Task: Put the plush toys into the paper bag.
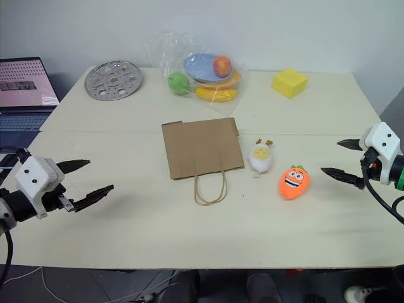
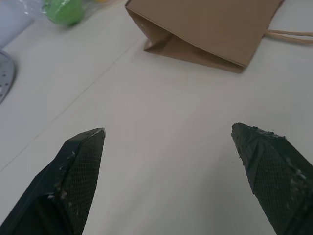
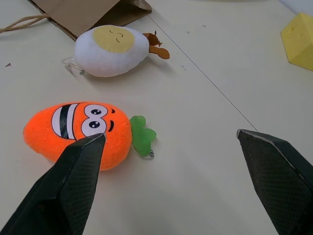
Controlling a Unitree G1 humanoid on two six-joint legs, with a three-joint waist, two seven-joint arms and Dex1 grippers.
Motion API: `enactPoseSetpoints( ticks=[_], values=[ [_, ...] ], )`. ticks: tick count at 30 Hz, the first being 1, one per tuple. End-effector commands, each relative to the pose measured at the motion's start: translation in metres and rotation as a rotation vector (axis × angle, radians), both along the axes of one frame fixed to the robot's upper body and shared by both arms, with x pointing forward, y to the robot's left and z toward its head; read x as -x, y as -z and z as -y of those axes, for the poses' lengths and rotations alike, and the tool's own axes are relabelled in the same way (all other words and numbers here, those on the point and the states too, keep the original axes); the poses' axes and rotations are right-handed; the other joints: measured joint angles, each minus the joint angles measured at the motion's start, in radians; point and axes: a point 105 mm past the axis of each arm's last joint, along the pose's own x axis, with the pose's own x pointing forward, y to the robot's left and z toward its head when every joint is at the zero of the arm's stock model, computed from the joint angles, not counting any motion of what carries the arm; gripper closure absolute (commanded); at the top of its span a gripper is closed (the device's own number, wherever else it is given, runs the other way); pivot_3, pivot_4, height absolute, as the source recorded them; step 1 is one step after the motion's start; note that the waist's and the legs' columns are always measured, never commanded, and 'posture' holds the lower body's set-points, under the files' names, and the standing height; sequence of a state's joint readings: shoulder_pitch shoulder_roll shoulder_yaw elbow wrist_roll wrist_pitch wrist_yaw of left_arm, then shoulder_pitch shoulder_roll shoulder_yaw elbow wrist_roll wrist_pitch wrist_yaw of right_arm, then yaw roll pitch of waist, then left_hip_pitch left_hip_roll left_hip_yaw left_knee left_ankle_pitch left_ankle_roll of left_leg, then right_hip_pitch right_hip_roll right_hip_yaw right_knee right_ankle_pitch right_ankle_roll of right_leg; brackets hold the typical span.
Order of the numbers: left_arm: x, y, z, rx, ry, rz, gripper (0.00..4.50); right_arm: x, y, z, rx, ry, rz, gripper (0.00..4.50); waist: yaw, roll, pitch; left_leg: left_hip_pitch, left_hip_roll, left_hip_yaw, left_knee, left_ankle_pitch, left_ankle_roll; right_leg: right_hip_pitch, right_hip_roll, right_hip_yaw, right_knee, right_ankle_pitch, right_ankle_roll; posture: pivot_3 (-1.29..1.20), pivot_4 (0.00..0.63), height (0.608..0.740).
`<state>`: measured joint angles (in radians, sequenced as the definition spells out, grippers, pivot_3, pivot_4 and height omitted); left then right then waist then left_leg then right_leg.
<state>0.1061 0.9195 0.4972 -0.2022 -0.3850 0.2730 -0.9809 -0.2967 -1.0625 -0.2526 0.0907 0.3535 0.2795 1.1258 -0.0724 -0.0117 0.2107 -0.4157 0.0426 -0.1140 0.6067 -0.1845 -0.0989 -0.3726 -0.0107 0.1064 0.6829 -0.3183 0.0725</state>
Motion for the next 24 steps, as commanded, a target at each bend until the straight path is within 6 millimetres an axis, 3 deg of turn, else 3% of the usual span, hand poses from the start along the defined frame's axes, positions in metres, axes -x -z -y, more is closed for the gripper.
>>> enactPoseSetpoints(
  ticks=[1,4,8,12,15,17,21,24],
  values=[
    [0.003,-0.011,0.014,-0.048,0.086,0.02,0.08,0.003,-0.017,-0.008,-0.008,-0.027,0.075,0.0,0.0,0.0,0.0,0.0,0.0,0.0,0.0,0.0,0.0,0.0,0.0,0.0,0.0,0.0,0.0,0.0,0.15,0.74],
    [0.005,-0.009,0.023,-0.067,0.133,0.011,0.08,0.006,-0.018,-0.014,-0.015,-0.047,0.074,0.0,0.0,0.0,0.0,0.0,0.0,0.0,0.0,0.0,0.0,0.0,0.0,0.0,0.0,0.0,0.0,0.0,0.15,0.74],
    [0.01,0.008,0.07,-0.114,0.333,-0.028,0.08,0.023,-0.018,-0.042,-0.013,-0.164,0.031,0.0,0.004,0.0,0.0,0.0,0.0,0.0,0.0,0.0,0.0,0.0,0.0,0.0,0.0,0.0,0.0,0.0,0.15,0.74],
    [0.008,0.024,0.096,-0.198,0.446,0.006,0.08,0.037,-0.015,-0.068,-0.033,-0.248,0.0,0.0,0.014,0.0,0.0,0.0,0.0,0.0,0.001,0.0,0.0,0.0,0.001,0.001,0.0,0.0,0.001,0.0,0.15,0.74],
    [0.003,0.03,0.121,-0.157,0.53,0.081,0.08,0.05,-0.012,-0.095,-0.062,-0.322,-0.015,0.0,0.017,0.0,0.0,0.0,0.001,0.001,0.001,0.0,0.0,0.0,0.002,0.002,0.0,0.001,0.001,0.0,0.15,0.74],
    [0.002,0.043,0.128,-0.211,0.588,0.095,0.08,0.056,-0.009,-0.109,-0.08,-0.356,-0.02,0.0,0.017,-0.001,-0.001,0.0,0.001,0.001,0.002,0.0,0.0,0.0,0.002,0.003,0.0,0.001,0.001,0.0,0.15,0.74],
    [-0.011,0.05,0.142,-0.184,0.62,0.179,0.08,0.071,-0.001,-0.136,-0.117,-0.434,-0.055,0.0,0.018,-0.001,-0.001,0.0,0.001,0.002,0.002,0.0,0.0,0.0,0.003,0.006,0.0,0.002,0.003,0.0,0.15,0.74],
    [-0.017,0.054,0.144,-0.182,0.622,0.196,0.08,0.074,0.001,-0.143,-0.124,-0.443,-0.057,0.0,0.02,-0.001,-0.001,0.0,0.001,0.003,0.003,0.0,0.0,0.0,0.003,0.007,-0.001,0.003,0.003,0.0,0.15,0.74]
  ],
)
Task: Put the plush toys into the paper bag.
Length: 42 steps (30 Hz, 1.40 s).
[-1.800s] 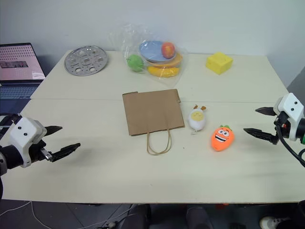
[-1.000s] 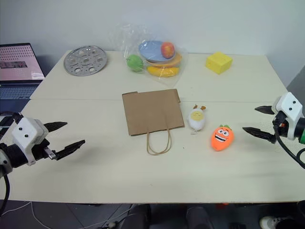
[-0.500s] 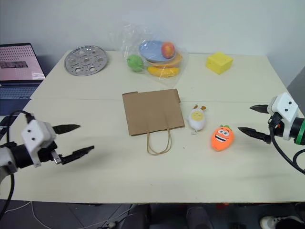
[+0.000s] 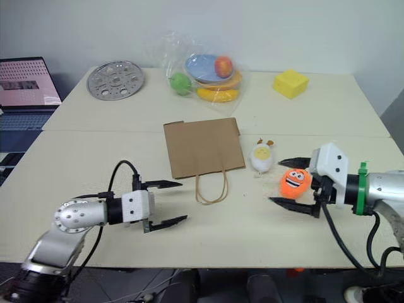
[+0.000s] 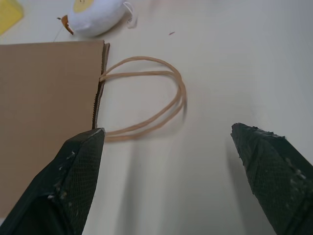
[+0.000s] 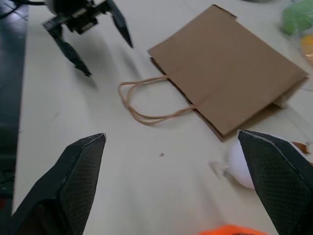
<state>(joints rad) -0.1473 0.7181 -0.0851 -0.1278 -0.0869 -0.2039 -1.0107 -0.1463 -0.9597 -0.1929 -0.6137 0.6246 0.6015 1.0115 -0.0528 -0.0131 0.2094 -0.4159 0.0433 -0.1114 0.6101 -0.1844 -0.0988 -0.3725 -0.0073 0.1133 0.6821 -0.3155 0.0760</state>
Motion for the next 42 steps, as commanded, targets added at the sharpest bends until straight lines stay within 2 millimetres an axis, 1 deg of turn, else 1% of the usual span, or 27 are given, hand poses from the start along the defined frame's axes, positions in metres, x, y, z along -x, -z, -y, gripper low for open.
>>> enactPoseSetpoints(
  ticks=[1,3,7,9,13,16,19,22,26,28,30,34,37,38,40,42],
  values=[
    [-0.004,-0.004,0.001,0.002,0.018,0.05,0.08,0.004,-0.006,-0.008,-0.018,-0.013,0.025,0.0,0.0,0.0,0.0,0.0,0.0,0.001,0.0,0.0,0.0,0.0,0.0,0.001,0.0,0.0,0.0,0.0,0.15,0.74],
    [-0.008,-0.001,0.003,0.012,0.018,0.05,0.08,0.004,-0.006,-0.011,-0.026,-0.015,0.025,0.0,-0.001,0.0,0.0,0.0,0.0,0.002,0.0,0.0,0.0,0.0,0.0,0.002,0.0,0.0,0.001,0.0,0.15,0.74],
    [-0.018,-0.001,0.016,0.035,0.032,0.064,0.08,0.008,-0.003,-0.018,-0.035,-0.037,0.018,0.0,0.001,-0.001,-0.001,0.0,0.0,0.002,0.0,0.0,0.0,0.0,0.0,0.002,0.0,0.0,0.001,0.0,0.15,0.74],
    [-0.021,-0.003,0.019,0.043,0.036,0.076,0.08,0.008,-0.003,-0.018,-0.034,-0.035,0.019,0.0,0.002,-0.001,-0.001,0.0,0.0,0.002,0.001,0.0,0.0,0.0,0.001,0.002,0.0,0.001,0.001,0.0,0.15,0.74],
    [-0.021,0.003,0.025,0.047,0.055,0.07,0.08,0.007,-0.003,-0.017,-0.03,-0.03,0.02,0.0,0.003,-0.001,-0.001,0.001,0.0,0.001,0.0,0.0,0.0,0.0,0.001,0.002,0.0,0.001,0.002,0.0,0.15,0.74],
    [-0.023,0.011,0.025,0.04,0.052,0.06,0.64,0.008,-0.003,-0.017,-0.028,-0.032,0.024,0.0,0.003,-0.001,-0.001,0.0,0.0,0.001,0.0,0.0,0.0,0.0,0.001,0.002,0.0,0.001,0.002,0.0,0.15,0.74],
    [-0.021,0.019,0.026,0.004,0.086,0.071,1.55,0.009,-0.003,-0.017,-0.026,-0.036,0.02,0.0,0.003,-0.001,-0.001,0.001,0.0,0.001,0.0,0.0,0.0,0.0,0.001,0.002,0.0,0.001,0.002,0.0,0.15,0.74],
    [-0.021,0.02,0.025,-0.004,0.103,0.081,2.46,0.01,-0.003,-0.017,-0.022,-0.039,0.018,0.0,0.003,-0.001,-0.001,0.0,0.0,0.001,0.0,0.0,0.0,0.0,0.001,0.002,0.0,0.001,0.002,0.0,0.15,0.74],
    [-0.025,0.024,0.021,-0.032,0.094,0.099,3.76,0.01,-0.002,-0.016,-0.024,-0.036,0.016,0.0,0.003,-0.001,-0.001,0.001,0.0,0.001,0.0,0.0,0.0,0.0,0.001,0.002,0.0,0.001,0.002,0.0,0.15,0.74],
    [-0.031,0.025,0.024,-0.021,0.081,0.107,4.47,0.01,-0.002,-0.017,-0.026,-0.038,0.018,0.0,0.003,-0.001,-0.001,0.001,0.0,0.001,0.0,0.0,0.0,0.0,0.001,0.003,0.0,0.001,0.002,0.0,0.15,0.74],
    [-0.033,0.025,0.027,-0.02,0.085,0.117,4.47,0.009,-0.002,-0.018,-0.025,-0.039,0.02,0.0,0.004,-0.001,-0.001,0.001,0.0,0.001,0.001,0.0,0.0,0.0,0.001,0.003,0.0,0.001,0.002,0.0,0.15,0.74],
    [-0.031,0.017,0.029,0.01,0.099,0.108,4.47,0.009,-0.002,-0.017,-0.021,-0.038,0.021,0.0,0.004,-0.001,-0.001,0.001,0.0,0.001,0.001,0.0,0.0,0.001,0.001,0.003,0.0,0.002,0.003,0.0,0.15,0.74],
    [-0.024,0.007,0.027,0.109,0.087,-0.052,4.47,0.009,-0.002,-0.016,-0.022,-0.034,0.021,0.0,0.002,-0.001,-0.001,0.0,0.0,0.001,0.0,0.0,0.0,0.0,0.001,0.003,0.0,0.002,0.003,0.0,0.15,0.74],
    [-0.022,0.001,0.027,0.148,0.082,-0.13,4.47,0.009,-0.002,-0.016,-0.022,-0.032,0.022,0.0,0.002,-0.001,-0.001,0.0,0.0,0.001,0.0,0.0,0.0,0.0,0.001,0.003,0.0,0.002,0.003,0.0,0.15,0.74],
    [-0.019,-0.01,0.028,0.19,0.085,-0.233,4.47,0.008,-0.001,-0.015,-0.024,-0.028,0.021,0.0,0.002,-0.001,-0.001,0.0,0.0,0.001,0.0,0.0,0.0,0.0,0.001,0.002,0.001,0.002,0.003,0.0,0.15,0.74],
    [-0.014,-0.023,0.03,0.231,0.114,-0.358,4.47,0.007,0.001,-0.015,-0.018,-0.024,0.018,0.0,0.002,-0.001,-0.001,0.0,0.0,0.0,0.0,0.0,0.0,0.0,0.002,0.002,0.001,0.002,0.003,0.0,0.15,0.74]
  ],
)
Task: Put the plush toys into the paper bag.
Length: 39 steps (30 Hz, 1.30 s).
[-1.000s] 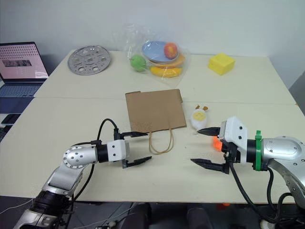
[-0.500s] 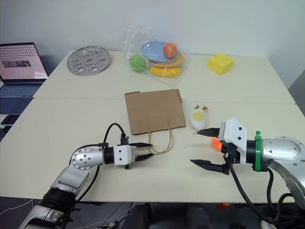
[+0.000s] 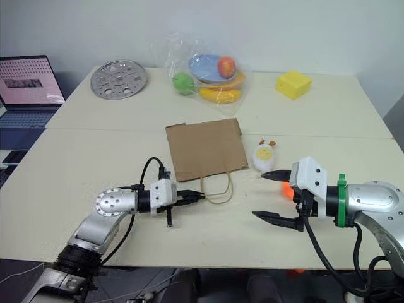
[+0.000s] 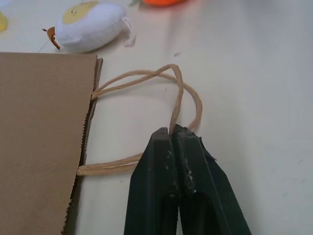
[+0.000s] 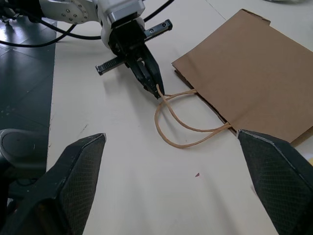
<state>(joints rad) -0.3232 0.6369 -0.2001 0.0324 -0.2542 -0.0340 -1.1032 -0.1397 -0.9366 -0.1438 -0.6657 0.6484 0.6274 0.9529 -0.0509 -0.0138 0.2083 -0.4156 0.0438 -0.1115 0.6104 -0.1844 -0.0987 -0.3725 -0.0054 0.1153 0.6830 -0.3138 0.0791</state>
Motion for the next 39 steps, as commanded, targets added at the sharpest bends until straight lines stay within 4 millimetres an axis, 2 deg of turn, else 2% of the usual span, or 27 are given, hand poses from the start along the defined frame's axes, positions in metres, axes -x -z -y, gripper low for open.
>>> enactPoseSetpoints(
  ticks=[1,3,7,9,10,12,16,18,22,23,29,33,36,39],
  values=[
    [0.008,-0.034,0.005,0.086,0.056,-0.144,4.47,0.001,-0.005,0.0,0.009,-0.003,0.043,0.0,0.0,0.0,0.0,0.0,0.0,0.0,0.0,0.0,0.0,0.0,0.001,0.0,0.0,0.0,0.0,0.0,0.15,0.74],
    [0.015,-0.034,0.006,0.085,0.09,-0.233,4.47,-0.001,-0.006,-0.001,-0.004,0.006,0.041,0.0,-0.002,0.0,0.0,0.0,0.0,0.0,0.0,0.0,0.0,0.0,0.001,0.0,0.0,0.0,0.001,0.0,0.15,0.74],
    [0.016,-0.029,0.003,0.078,0.087,-0.328,4.47,-0.004,-0.007,-0.002,-0.015,0.025,0.033,0.0,-0.005,0.0,0.0,0.0,0.0,0.001,0.0,0.0,0.0,0.0,0.001,0.001,-0.001,-0.001,0.001,0.0,0.15,0.74],
    [0.007,-0.04,0.003,0.173,0.049,-0.366,4.47,-0.009,-0.008,-0.008,-0.06,0.049,0.028,0.0,-0.005,0.0,0.0,0.0,0.001,0.0,0.0,0.0,0.0,0.0,0.001,0.001,-0.001,0.0,0.0,0.0,0.15,0.74],
    [0.002,-0.05,0.002,0.232,0.036,-0.385,4.49,-0.012,-0.007,-0.012,-0.076,0.062,0.033,0.17,-0.005,0.0,0.0,0.0,0.001,0.0,0.0,0.0,0.0,0.0,0.001,0.0,0.0,0.0,0.0,0.0,0.15,0.74],
    [-0.002,-0.066,0.0,0.314,0.027,-0.414,4.5,-0.015,-0.003,-0.019,-0.086,0.068,0.033,0.6,-0.006,0.0,0.0,0.0,0.001,0.0,0.0,0.0,0.0,0.0,0.002,0.0,0.0,0.0,0.0,0.0,0.15,0.74],
    [0.001,-0.095,-0.003,0.386,0.065,-0.463,4.5,-0.028,0.013,-0.038,-0.102,0.091,0.025,2.0,-0.007,0.0,0.0,-0.001,0.001,0.0,0.0,0.0,0.0,-0.001,0.002,0.0,0.0,0.0,0.0,0.0,0.15,0.74],
    [0.002,-0.099,-0.003,0.391,0.066,-0.477,4.5,-0.033,0.016,-0.044,-0.107,0.099,0.03,2.78,-0.007,0.0,0.0,-0.001,0.001,0.0,0.0,0.0,0.0,-0.002,0.002,0.0,0.0,0.0,0.0,0.0,0.15,0.74],
    [0.002,-0.105,0.0,0.408,0.052,-0.513,4.5,-0.06,0.025,-0.066,-0.146,0.161,0.074,4.3,-0.009,-0.001,0.0,0.0,0.002,0.0,-0.001,0.0,0.0,-0.002,0.002,0.0,0.0,0.0,0.0,0.0,0.15,0.74],
    [0.002,-0.106,0.001,0.408,0.048,-0.514,4.5,-0.068,0.026,-0.073,-0.164,0.187,0.083,4.47,-0.009,-0.001,0.0,0.0,0.002,-0.001,-0.001,0.0,0.0,-0.002,0.002,0.0,0.0,0.0,0.0,0.0,0.15,0.74],
    [0.001,-0.114,0.005,0.453,0.022,-0.522,4.5,-0.099,0.041,-0.096,-0.19,0.287,0.096,4.47,-0.005,-0.001,0.0,-0.001,0.002,-0.001,-0.001,0.0,0.0,-0.002,0.002,0.0,0.001,0.0,-0.001,0.0,0.15,0.74],
    [-0.002,-0.124,0.006,0.507,0.009,-0.537,4.5,-0.116,0.049,-0.103,-0.2,0.368,0.122,4.47,-0.004,-0.001,0.0,-0.001,0.002,-0.002,-0.002,0.0,0.0,-0.002,0.002,-0.001,0.001,0.0,-0.001,0.0,0.15,0.74],
    [-0.005,-0.137,0.004,0.579,-0.006,-0.551,4.5,-0.134,0.057,-0.112,-0.186,0.473,0.221,4.47,-0.007,-0.001,0.0,-0.001,0.002,-0.002,-0.002,0.0,0.0,-0.003,0.002,-0.001,0.001,0.001,-0.001,0.0,0.15,0.74],
    [-0.011,-0.153,0.001,0.663,-0.023,-0.556,4.5,-0.142,0.066,-0.12,-0.177,0.518,0.255,4.47,-0.008,-0.001,0.0,-0.001,0.002,-0.002,-0.002,0.0,0.0,-0.004,0.002,-0.001,0.004,0.001,-0.001,0.0,0.15,0.74]
  ],
)
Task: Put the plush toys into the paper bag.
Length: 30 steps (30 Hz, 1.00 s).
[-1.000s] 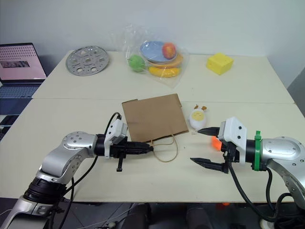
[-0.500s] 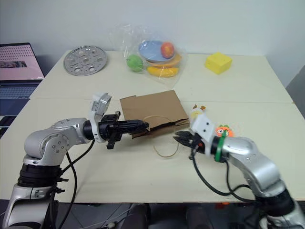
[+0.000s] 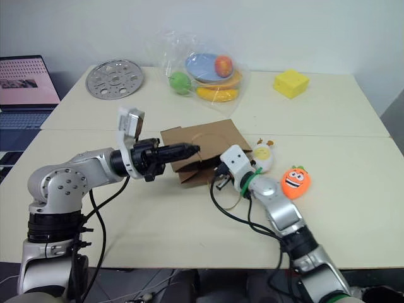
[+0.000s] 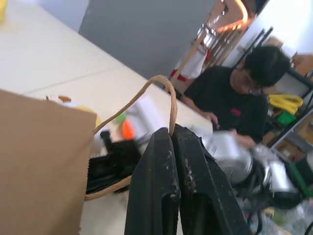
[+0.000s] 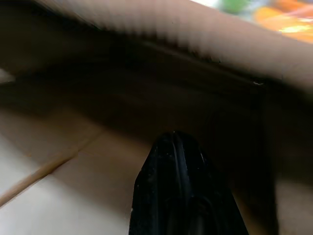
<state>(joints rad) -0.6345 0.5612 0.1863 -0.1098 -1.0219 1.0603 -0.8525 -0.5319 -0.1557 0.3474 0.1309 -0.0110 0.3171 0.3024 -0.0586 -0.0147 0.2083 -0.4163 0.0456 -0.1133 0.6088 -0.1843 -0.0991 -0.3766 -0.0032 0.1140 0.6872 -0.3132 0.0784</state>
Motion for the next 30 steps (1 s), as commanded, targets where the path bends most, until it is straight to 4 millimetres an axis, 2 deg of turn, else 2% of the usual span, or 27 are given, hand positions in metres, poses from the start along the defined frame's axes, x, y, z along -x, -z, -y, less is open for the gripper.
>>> enactPoseSetpoints(
  ticks=[1,5,10,14,18,21,25,28,30],
  values=[
    [-0.002,-0.03,-0.007,0.092,-0.038,0.035,4.5,-0.005,-0.004,-0.01,0.008,0.03,0.089,4.47,0.0,0.0,0.0,0.0,0.0,0.0,0.0,0.0,0.0,-0.001,0.0,0.0,0.001,0.0,0.0,0.0,0.15,0.74],
    [-0.006,-0.051,-0.013,0.155,-0.075,0.055,4.5,-0.009,0.009,-0.013,0.011,0.053,0.054,4.47,0.0,0.0,0.0,0.0,0.0,0.0,0.0,0.0,0.0,-0.003,0.0,0.0,0.005,0.0,0.0,0.0,0.15,0.74],
    [-0.006,-0.088,-0.022,0.178,-0.109,0.184,4.5,-0.006,0.02,-0.022,-0.031,0.038,-0.056,4.47,-0.002,-0.001,0.0,0.0,0.0,0.0,0.0,0.0,0.0,-0.003,0.0,0.0,0.008,0.0,0.0,0.0,0.15,0.74],
    [-0.001,-0.12,-0.022,0.199,-0.117,0.315,4.5,-0.009,0.02,-0.024,-0.056,0.061,-0.088,4.47,-0.005,-0.001,0.0,0.001,0.0,0.0,0.0,0.0,0.0,-0.003,0.0,0.0,0.009,0.0,0.0,0.0,0.15,0.74],
    [0.003,-0.135,-0.026,0.236,-0.124,0.366,4.5,-0.012,0.018,-0.024,-0.073,0.081,-0.1,4.47,-0.009,-0.001,0.0,0.001,0.0,0.0,0.0,0.0,0.0,-0.003,0.0,0.0,0.009,0.0,0.0,0.0,0.15,0.74],
    [0.004,-0.134,-0.028,0.25,-0.129,0.368,4.5,-0.014,0.017,-0.022,-0.086,0.094,-0.105,4.47,-0.012,-0.001,0.0,0.0,0.0,0.0,0.0,0.0,0.0,-0.004,0.0,0.0,0.009,0.0,0.0,0.0,0.15,0.74],
    [-0.003,-0.089,-0.021,0.117,-0.125,0.303,4.5,-0.017,0.005,-0.021,-0.13,0.098,-0.085,4.47,-0.018,-0.001,0.0,0.0,-0.001,0.0,-0.001,0.0,0.0,-0.004,0.0,0.001,0.009,0.0,0.0,0.0,0.15,0.74],
    [-0.003,-0.078,-0.019,0.087,-0.119,0.298,4.5,-0.017,-0.002,-0.022,-0.146,0.086,-0.071,4.47,-0.019,-0.003,0.0,0.0,-0.001,0.0,-0.001,0.0,0.0,-0.005,0.0,0.0,0.009,0.0,0.0,0.0,0.15,0.74],
    [-0.003,-0.063,-0.019,0.061,-0.114,0.278,4.5,-0.011,-0.022,-0.023,-0.212,0.033,-0.054,4.47,-0.02,-0.003,0.001,-0.001,-0.001,0.0,-0.001,0.0,0.0,-0.005,0.0,0.001,0.009,0.0,0.0,0.0,0.15,0.74]
  ],
)
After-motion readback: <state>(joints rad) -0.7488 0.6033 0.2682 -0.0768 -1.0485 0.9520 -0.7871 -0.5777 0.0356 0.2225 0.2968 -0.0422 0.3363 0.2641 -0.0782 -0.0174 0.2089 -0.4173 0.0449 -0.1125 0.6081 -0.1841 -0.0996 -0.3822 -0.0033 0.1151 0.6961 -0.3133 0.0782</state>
